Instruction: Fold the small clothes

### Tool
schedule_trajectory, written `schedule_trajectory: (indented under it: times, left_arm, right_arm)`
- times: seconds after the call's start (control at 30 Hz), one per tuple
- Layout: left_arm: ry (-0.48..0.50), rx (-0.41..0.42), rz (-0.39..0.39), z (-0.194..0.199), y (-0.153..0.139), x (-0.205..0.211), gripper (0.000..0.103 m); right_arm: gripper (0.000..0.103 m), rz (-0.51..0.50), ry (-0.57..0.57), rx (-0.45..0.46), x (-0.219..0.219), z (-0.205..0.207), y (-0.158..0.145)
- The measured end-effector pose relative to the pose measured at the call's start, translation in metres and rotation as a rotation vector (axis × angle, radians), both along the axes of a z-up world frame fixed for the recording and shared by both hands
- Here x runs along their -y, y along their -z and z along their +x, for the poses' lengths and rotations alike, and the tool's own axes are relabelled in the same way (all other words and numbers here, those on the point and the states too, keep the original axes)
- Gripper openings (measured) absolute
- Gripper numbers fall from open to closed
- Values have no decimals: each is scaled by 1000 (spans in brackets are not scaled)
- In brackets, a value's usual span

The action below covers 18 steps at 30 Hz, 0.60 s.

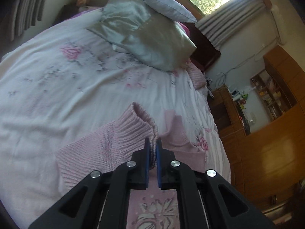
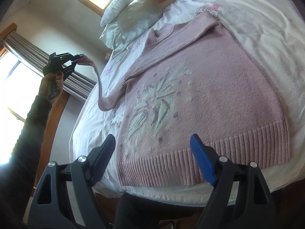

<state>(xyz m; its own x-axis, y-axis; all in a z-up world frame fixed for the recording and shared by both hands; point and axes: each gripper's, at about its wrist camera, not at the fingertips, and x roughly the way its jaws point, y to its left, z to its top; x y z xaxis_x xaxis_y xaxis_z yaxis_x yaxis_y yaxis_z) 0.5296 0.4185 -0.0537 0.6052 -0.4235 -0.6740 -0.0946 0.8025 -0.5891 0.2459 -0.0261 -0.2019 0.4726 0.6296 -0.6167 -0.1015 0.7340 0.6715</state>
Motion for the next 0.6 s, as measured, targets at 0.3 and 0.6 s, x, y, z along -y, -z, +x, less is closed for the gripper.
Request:
schedule_trajectory:
  times: [0.3, 0.6]
  left_arm:
    - [240, -159, 37, 74, 124, 184, 5]
    - [208, -100, -87, 24, 155, 158, 73]
  right_arm:
    - [87, -25, 35, -15, 58, 87, -7]
    - [65, 157, -168, -137, 32, 273, 21]
